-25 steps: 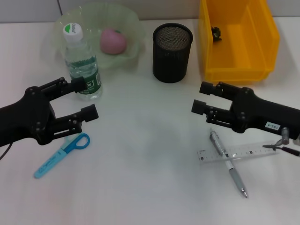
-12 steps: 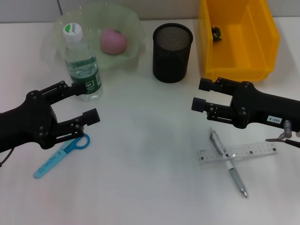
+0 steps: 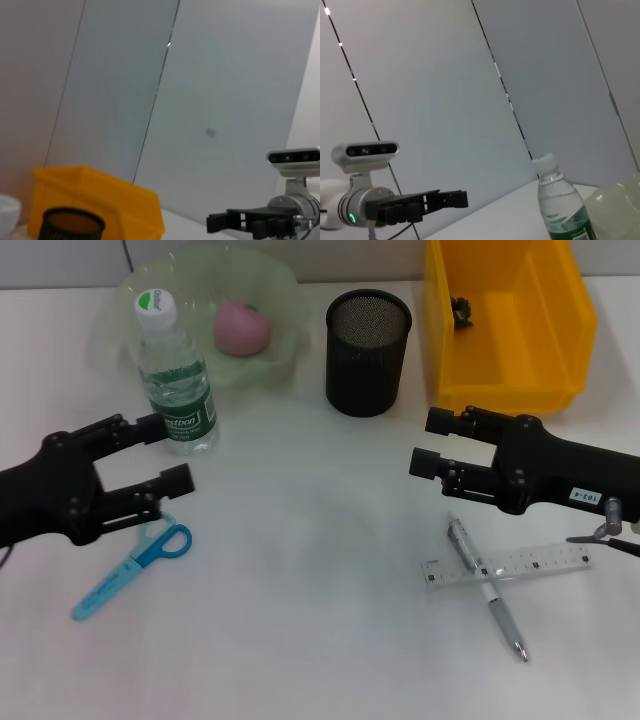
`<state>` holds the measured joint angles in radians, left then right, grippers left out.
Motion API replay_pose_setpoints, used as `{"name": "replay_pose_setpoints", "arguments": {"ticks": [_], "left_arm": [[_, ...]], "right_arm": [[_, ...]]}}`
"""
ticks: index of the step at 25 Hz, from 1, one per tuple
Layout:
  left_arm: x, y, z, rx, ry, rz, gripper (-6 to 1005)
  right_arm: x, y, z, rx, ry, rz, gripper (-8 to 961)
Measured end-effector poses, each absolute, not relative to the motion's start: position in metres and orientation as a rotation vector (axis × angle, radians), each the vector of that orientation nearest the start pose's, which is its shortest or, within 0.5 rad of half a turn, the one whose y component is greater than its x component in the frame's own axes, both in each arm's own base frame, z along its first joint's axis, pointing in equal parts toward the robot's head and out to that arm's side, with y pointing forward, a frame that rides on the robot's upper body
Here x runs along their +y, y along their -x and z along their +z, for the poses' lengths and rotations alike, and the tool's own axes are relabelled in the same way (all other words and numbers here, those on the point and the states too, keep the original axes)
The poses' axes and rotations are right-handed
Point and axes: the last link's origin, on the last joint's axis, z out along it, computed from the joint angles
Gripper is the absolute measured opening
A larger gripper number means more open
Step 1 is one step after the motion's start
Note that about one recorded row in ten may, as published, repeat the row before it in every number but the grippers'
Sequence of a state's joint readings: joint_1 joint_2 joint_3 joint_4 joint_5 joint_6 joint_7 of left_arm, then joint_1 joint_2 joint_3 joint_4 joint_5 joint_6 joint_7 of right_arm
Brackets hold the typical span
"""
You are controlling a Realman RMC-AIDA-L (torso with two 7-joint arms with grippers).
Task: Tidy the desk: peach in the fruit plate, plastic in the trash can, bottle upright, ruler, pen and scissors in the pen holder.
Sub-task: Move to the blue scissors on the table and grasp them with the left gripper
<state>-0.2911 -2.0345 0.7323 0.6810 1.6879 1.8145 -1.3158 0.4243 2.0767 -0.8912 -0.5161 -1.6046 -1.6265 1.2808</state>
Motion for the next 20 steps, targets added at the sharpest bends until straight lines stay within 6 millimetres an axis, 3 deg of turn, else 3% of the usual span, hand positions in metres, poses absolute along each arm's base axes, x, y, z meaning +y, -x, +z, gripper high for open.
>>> {"name": "replay_pose_setpoints", "arguments": {"ticks": [2,3,8,14,15,20], "left_arm": [[0.262,0.288,0.042,-0.598,2.589,-1.082,787],[0.270,0.288,0.058,-0.693,2.623,-0.976,787],[0.282,0.284,0.081,-0.787,2.610,-0.806,787],[0.290,0.281,0.094,-0.834,2.597,-0.674,787],[0.295,0.275,0.101,-0.850,2.609,-0.562,787],[0.302,0.266,0.103,-0.905,2.611,-0.375,786]], "right_arm": [[0.296,-0.256,-0.016,0.669,2.629,1.108,719],[0.296,-0.256,-0.016,0.669,2.628,1.108,719],[0.297,-0.256,-0.017,0.667,2.623,1.097,719],[0.299,-0.257,-0.018,0.670,2.619,1.085,719],[0.299,-0.257,-0.018,0.670,2.619,1.085,719],[0.299,-0.257,-0.018,0.671,2.619,1.083,719]]}}
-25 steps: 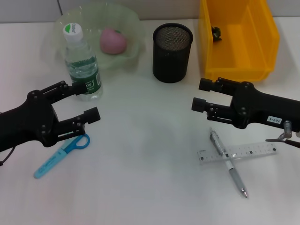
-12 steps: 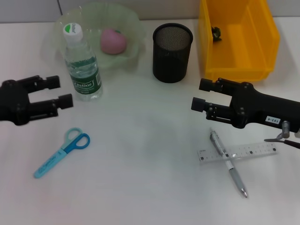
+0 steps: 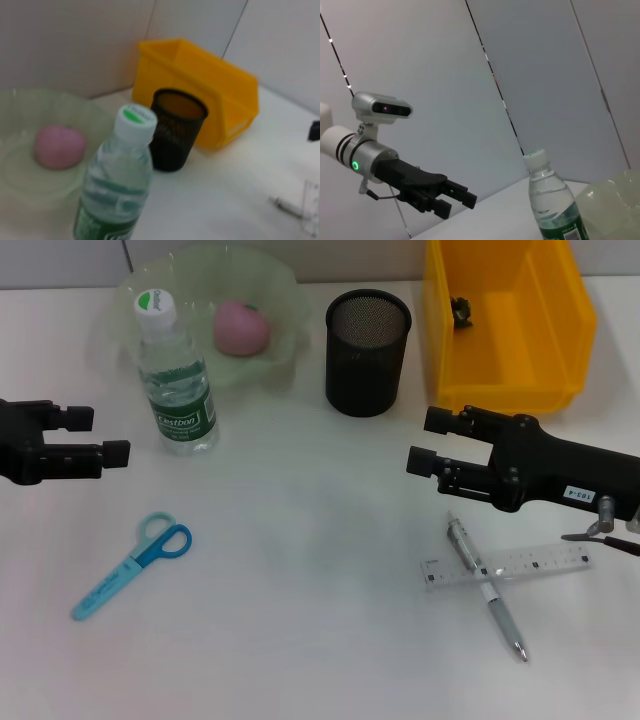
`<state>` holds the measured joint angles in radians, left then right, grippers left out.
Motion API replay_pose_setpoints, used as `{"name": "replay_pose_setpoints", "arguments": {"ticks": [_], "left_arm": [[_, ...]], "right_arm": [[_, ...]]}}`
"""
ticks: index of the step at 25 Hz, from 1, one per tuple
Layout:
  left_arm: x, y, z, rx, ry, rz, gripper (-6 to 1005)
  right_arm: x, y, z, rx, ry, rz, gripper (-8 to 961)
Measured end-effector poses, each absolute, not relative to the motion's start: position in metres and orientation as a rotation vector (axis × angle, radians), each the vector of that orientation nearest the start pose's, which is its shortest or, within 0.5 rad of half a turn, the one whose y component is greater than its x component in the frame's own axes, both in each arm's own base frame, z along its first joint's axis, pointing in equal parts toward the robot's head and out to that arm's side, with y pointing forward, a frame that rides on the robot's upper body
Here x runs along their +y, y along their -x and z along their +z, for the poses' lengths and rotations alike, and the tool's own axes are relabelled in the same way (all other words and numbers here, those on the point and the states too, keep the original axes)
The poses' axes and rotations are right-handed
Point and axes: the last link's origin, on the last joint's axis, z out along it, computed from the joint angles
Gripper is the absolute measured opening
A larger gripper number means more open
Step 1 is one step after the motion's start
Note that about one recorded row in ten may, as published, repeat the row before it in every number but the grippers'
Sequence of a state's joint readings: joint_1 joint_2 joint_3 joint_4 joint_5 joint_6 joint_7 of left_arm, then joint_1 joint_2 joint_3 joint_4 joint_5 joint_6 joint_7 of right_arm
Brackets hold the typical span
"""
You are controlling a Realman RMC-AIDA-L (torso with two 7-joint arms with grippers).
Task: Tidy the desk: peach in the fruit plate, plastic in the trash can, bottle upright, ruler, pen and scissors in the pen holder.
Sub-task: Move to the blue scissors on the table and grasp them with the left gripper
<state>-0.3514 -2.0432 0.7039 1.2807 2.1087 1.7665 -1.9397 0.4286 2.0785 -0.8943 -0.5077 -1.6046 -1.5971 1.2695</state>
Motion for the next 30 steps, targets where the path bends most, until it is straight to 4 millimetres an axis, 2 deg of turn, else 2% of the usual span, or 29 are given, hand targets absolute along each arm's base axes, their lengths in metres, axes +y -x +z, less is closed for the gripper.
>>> {"name": "replay_pose_setpoints", "arguments": {"ticks": [3,8,12,16,19,30], "left_arm": [[0.304,0.264,0.103,-0.916,2.608,-0.335,786],[0.314,0.259,0.090,-0.957,2.639,-0.088,786],[0.317,0.258,0.090,-0.951,2.640,-0.038,787],[0.322,0.255,0.090,-0.943,2.631,0.089,787],[0.325,0.250,0.080,-0.934,2.657,0.206,787],[0.332,0.248,0.076,-0.942,2.624,0.298,786]], "right_arm": [[0.299,-0.257,-0.018,0.672,2.617,1.082,719],[0.300,-0.258,-0.019,0.676,2.612,1.074,720],[0.301,-0.258,-0.020,0.677,2.611,1.069,720],[0.301,-0.257,-0.020,0.674,2.612,1.069,720],[0.302,-0.257,-0.020,0.675,2.610,1.065,720],[0.304,-0.265,-0.022,0.716,2.574,1.018,720]]}}
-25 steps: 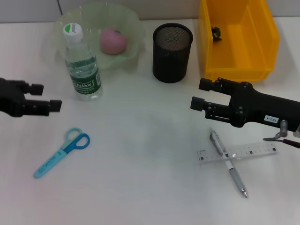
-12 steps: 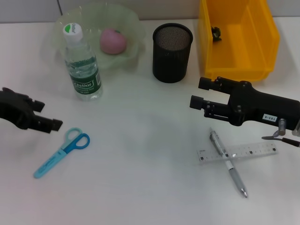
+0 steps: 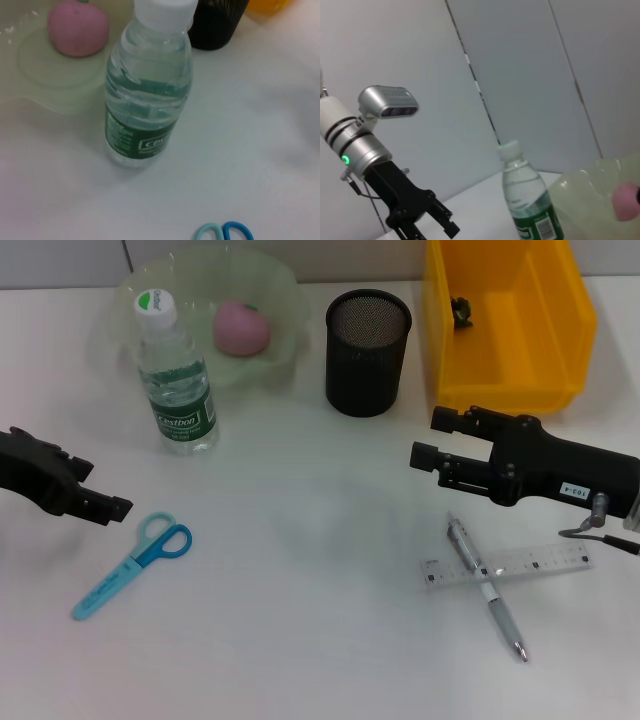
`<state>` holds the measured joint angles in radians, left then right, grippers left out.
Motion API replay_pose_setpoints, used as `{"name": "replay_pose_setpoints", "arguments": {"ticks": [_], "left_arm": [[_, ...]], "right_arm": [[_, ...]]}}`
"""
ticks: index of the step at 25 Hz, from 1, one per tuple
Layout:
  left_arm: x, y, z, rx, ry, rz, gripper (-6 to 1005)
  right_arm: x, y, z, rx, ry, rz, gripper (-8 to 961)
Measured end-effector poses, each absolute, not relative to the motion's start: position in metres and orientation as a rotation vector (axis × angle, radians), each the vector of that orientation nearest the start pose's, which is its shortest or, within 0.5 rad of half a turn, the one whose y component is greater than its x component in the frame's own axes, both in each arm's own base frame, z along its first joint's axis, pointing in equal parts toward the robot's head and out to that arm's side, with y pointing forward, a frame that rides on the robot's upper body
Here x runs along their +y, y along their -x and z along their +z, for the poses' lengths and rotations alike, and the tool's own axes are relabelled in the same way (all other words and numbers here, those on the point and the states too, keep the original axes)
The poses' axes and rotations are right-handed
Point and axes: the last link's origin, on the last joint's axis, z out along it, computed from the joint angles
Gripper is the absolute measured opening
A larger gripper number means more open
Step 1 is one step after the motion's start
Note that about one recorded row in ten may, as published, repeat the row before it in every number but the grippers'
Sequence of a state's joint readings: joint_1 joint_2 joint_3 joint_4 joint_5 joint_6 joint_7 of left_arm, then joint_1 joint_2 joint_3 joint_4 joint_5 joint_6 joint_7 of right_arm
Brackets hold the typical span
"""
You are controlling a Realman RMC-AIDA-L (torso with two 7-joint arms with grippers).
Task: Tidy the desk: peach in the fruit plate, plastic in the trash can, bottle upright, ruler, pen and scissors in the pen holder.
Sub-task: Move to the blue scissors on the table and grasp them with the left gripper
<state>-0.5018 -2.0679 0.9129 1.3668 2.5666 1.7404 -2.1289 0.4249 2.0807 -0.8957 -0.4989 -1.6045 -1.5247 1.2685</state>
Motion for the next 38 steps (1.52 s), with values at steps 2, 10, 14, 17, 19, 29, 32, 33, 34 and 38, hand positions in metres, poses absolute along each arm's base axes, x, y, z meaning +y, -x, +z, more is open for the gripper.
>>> {"name": "replay_pose_setpoints", "arguments": {"ticks": [2,10,14,17,19,29,32,33,34,38], "left_arm": [[0.333,0.248,0.074,-0.942,2.626,0.320,786],[0.333,0.240,0.062,-0.966,2.627,0.455,786],[0.333,0.237,0.061,-1.030,2.580,0.468,786],[0.331,0.236,0.058,-1.084,2.560,0.464,786],[0.328,0.237,0.052,-1.111,2.553,0.485,787],[0.319,0.238,0.041,-1.131,2.540,0.538,787],[0.320,0.239,0.039,-1.131,2.525,0.535,787],[0.320,0.239,0.038,-1.128,2.523,0.536,787],[0.321,0.239,0.037,-1.125,2.524,0.538,787],[0.321,0.237,0.029,-1.100,2.533,0.557,787]], "right_arm": [[0.304,-0.267,-0.022,0.727,2.567,1.014,720],[0.306,-0.269,-0.024,0.736,2.555,0.992,720],[0.307,-0.270,-0.025,0.719,2.546,0.979,720],[0.307,-0.271,-0.027,0.720,2.539,0.986,720],[0.307,-0.271,-0.028,0.719,2.536,0.981,720],[0.310,-0.272,-0.029,0.706,2.525,0.963,720],[0.310,-0.272,-0.029,0.706,2.523,0.964,720],[0.310,-0.272,-0.029,0.706,2.523,0.966,720],[0.310,-0.272,-0.029,0.705,2.523,0.967,720],[0.312,-0.270,-0.030,0.711,2.523,0.967,720]]}}
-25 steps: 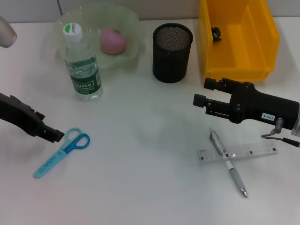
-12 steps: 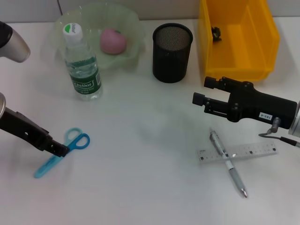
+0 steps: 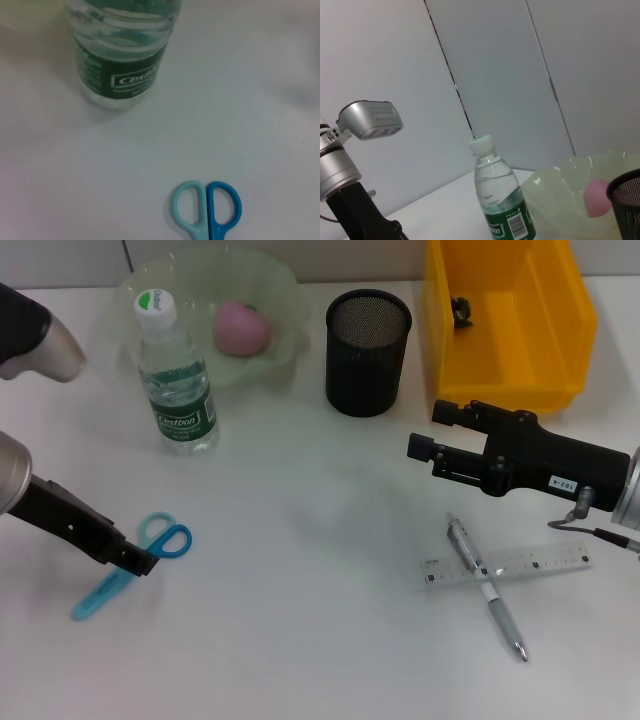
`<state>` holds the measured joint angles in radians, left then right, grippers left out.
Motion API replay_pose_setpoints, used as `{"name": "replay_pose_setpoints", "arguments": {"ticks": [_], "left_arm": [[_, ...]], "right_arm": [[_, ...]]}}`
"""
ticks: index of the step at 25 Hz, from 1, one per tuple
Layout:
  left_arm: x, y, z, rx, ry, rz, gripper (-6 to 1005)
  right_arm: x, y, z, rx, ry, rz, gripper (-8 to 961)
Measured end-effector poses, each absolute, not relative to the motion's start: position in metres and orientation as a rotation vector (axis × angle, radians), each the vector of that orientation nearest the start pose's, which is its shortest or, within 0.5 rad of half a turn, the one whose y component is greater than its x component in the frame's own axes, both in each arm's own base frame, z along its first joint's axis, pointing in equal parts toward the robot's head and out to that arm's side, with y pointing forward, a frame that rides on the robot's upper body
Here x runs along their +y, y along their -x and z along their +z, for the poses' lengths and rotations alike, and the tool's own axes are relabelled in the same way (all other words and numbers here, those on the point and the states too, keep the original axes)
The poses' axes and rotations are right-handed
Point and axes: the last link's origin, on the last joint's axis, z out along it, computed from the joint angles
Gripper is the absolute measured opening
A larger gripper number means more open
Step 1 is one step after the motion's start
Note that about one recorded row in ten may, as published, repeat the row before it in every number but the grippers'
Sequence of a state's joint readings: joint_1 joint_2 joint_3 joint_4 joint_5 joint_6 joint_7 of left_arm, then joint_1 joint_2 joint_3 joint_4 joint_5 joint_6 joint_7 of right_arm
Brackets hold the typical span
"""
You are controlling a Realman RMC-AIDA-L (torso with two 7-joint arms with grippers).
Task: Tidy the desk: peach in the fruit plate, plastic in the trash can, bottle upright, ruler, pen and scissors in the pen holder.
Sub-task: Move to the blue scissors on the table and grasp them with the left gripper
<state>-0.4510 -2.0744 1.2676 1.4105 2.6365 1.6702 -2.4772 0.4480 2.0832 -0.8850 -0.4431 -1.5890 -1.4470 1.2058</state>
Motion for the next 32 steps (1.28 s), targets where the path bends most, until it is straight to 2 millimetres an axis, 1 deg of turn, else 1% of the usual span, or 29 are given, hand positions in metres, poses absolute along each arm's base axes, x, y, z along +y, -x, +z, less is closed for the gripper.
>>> {"name": "replay_pose_setpoints", "arguments": {"ticks": [9,16,32], "left_arm": [[0.322,0.237,0.020,-1.095,2.525,0.575,786],[0.323,0.242,0.014,-1.119,2.511,0.588,786],[0.323,0.248,0.009,-1.130,2.509,0.607,786]], "right_arm": [[0.312,-0.271,-0.032,0.729,2.519,0.969,720],[0.312,-0.271,-0.032,0.730,2.515,0.970,721],[0.315,-0.269,-0.033,0.730,2.514,0.965,721]]}}
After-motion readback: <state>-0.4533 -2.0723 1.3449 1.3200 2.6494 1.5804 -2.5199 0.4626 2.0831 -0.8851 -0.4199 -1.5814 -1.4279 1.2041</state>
